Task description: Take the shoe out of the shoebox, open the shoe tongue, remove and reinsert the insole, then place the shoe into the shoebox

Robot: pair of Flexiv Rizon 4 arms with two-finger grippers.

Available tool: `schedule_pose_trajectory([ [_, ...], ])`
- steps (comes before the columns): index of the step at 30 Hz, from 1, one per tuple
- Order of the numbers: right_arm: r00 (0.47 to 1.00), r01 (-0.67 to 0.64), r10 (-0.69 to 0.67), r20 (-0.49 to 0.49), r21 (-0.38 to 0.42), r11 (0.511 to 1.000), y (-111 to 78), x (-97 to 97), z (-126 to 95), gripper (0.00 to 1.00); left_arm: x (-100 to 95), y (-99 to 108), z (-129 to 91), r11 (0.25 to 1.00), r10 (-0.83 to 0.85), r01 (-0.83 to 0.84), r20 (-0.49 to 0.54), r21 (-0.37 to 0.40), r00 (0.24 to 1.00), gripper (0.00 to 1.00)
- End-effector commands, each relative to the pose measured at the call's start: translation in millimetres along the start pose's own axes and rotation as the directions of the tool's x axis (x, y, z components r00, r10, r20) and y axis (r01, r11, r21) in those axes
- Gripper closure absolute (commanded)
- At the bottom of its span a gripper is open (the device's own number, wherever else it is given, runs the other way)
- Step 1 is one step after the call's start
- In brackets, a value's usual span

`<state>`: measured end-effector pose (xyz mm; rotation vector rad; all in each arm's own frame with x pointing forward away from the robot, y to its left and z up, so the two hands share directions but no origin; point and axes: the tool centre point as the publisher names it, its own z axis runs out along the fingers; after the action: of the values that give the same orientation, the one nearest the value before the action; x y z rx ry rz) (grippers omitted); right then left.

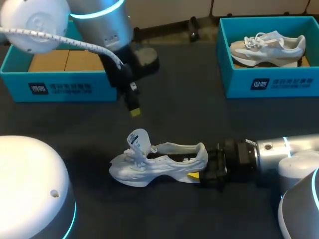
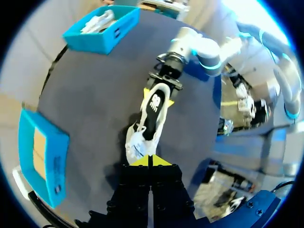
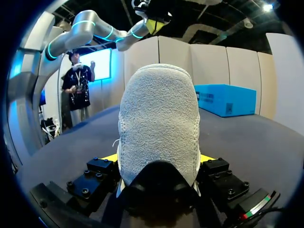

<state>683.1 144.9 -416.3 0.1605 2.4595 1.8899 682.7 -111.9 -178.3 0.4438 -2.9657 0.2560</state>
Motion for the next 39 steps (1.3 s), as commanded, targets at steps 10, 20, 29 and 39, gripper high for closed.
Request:
schedule_pose_trajectory([
  [10, 1.0, 0.0, 0.0, 0.002, 0.002, 1.0, 0.0, 0.0, 1, 1.0, 14.3, -43, 51, 0.948, 0.318, -0.318, 0.026, 0.005, 0.948, 1.0],
  [20, 1.0, 0.0, 0.0, 0.002, 0.002, 1.0, 0.0, 0.0, 1, 1.0, 14.3, -43, 51, 0.948, 0.318, -0.318, 0.026, 0.005, 0.948, 1.0],
  [29, 1.0, 0.0, 0.0, 0.002, 0.002, 1.0, 0.0, 0.0, 1, 1.0, 6.6, -60, 106, 0.906, 0.421, -0.424, -0.062, -0.025, 0.905, 1.0],
  [39, 1.0, 0.0, 0.0, 0.002, 0.002, 1.0, 0.0, 0.0, 1, 1.0, 11.9, -60, 136, 0.886, 0.455, -0.461, -0.101, -0.051, 0.885, 1.0],
])
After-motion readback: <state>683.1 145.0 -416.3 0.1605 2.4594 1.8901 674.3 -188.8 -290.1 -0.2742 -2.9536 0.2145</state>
